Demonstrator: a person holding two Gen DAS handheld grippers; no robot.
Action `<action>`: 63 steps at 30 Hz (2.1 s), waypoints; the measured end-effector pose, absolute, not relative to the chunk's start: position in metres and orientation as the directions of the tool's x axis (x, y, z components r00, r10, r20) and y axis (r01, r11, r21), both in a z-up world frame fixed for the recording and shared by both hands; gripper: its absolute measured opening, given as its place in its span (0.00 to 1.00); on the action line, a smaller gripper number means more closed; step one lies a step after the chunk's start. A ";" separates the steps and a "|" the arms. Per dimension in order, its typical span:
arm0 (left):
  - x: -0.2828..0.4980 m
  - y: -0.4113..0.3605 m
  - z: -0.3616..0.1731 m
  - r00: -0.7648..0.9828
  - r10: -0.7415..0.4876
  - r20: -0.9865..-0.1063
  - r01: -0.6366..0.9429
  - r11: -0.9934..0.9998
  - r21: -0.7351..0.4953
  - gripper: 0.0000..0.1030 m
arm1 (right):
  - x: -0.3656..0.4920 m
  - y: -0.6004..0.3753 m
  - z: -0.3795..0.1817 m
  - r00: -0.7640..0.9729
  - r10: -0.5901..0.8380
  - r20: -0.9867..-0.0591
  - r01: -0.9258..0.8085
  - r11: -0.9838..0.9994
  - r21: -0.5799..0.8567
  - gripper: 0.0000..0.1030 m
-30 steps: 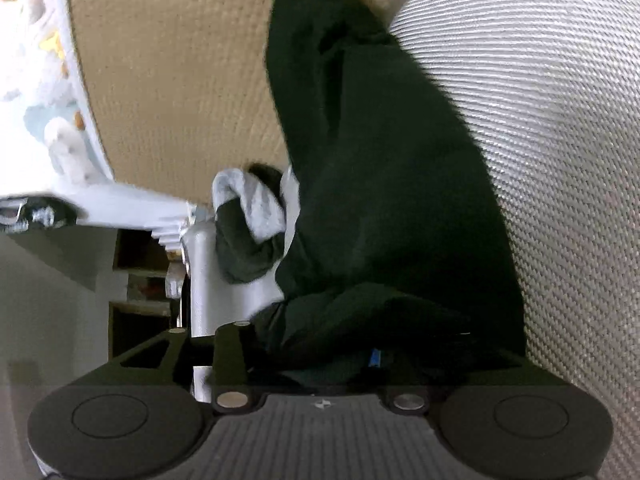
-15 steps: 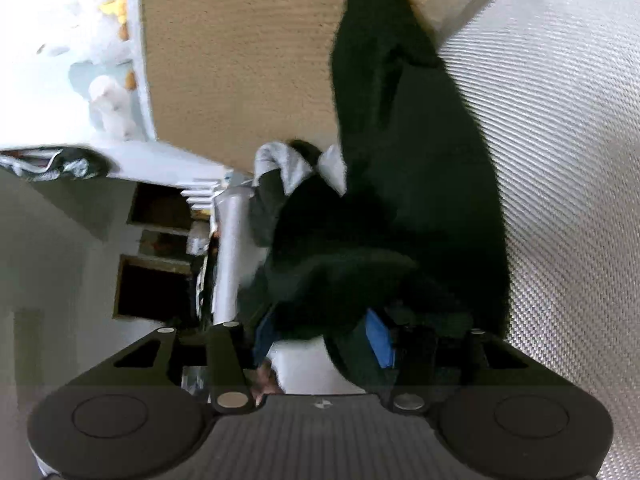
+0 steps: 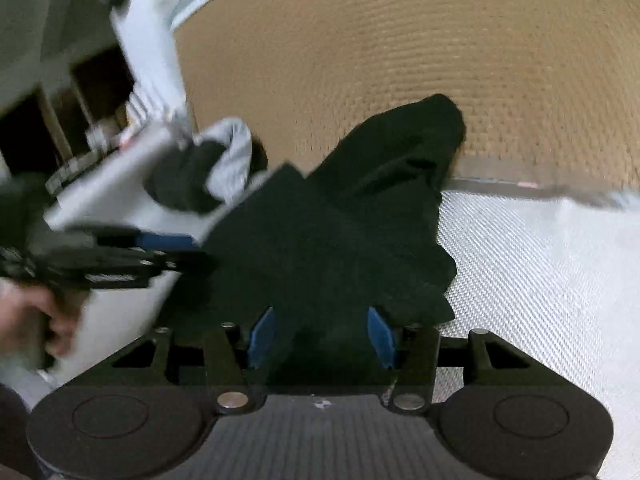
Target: Fold clothes
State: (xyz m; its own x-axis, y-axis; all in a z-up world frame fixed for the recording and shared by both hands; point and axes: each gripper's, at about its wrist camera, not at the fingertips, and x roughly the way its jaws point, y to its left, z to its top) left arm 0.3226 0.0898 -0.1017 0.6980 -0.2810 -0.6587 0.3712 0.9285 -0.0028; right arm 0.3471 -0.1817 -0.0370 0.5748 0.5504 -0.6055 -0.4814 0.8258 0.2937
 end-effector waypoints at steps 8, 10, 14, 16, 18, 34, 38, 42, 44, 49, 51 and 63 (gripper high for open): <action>0.316 0.095 -0.125 0.635 -0.259 -0.728 0.376 0.927 -0.002 0.63 | 0.355 -0.149 -0.074 0.604 0.447 -0.660 -0.461 0.872 0.168 0.54; 0.320 0.096 -0.134 0.610 -0.251 -0.752 0.336 0.941 -0.043 0.55 | 0.359 -0.144 -0.083 0.589 0.429 -0.685 -0.439 0.881 0.175 0.54; 0.317 0.092 -0.151 0.575 -0.272 -0.772 0.326 0.941 -0.088 0.37 | 0.361 -0.138 -0.098 0.576 0.415 -0.704 -0.425 0.888 0.176 0.54; 0.312 0.089 -0.154 0.592 -0.259 -0.763 0.327 0.943 -0.066 0.36 | 0.361 -0.139 -0.099 0.578 0.418 -0.701 -0.429 0.886 0.176 0.54; 0.310 0.088 -0.156 0.596 -0.246 -0.764 0.311 0.948 -0.063 0.36 | 0.361 -0.138 -0.100 0.578 0.415 -0.703 -0.433 0.886 0.167 0.54; 0.274 0.088 -0.135 0.587 -0.234 -0.775 0.406 0.913 0.032 0.36 | 0.255 -0.125 -0.060 0.718 0.403 -0.568 -0.623 0.736 -0.266 0.57; 0.250 0.071 -0.122 0.622 -0.226 -0.749 0.534 0.822 0.196 0.45 | 0.231 -0.107 -0.063 0.739 0.354 -0.573 -0.646 0.613 -0.454 0.59; 0.224 0.056 -0.120 0.638 -0.241 -0.731 0.640 0.694 0.330 0.52 | 0.211 -0.089 -0.070 0.736 0.324 -0.595 -0.673 0.452 -0.586 0.61; 0.216 0.049 -0.125 0.648 -0.234 -0.725 0.667 0.634 0.391 0.56 | 0.204 -0.082 -0.077 0.739 0.313 -0.596 -0.672 0.392 -0.628 0.66; 0.194 0.033 -0.132 0.673 -0.245 -0.698 0.717 0.450 0.533 0.58 | 0.204 -0.067 -0.112 0.772 0.228 -0.594 -0.635 0.227 -0.738 0.68; 0.183 0.032 -0.129 0.677 -0.267 -0.685 0.723 0.414 0.553 0.57 | 0.209 -0.064 -0.118 0.786 0.215 -0.579 -0.617 0.213 -0.758 0.68; 0.204 0.009 -0.171 0.696 -0.158 -0.700 0.714 0.250 0.654 0.60 | 0.247 -0.046 -0.134 0.803 0.178 -0.569 -0.596 0.215 -0.774 0.75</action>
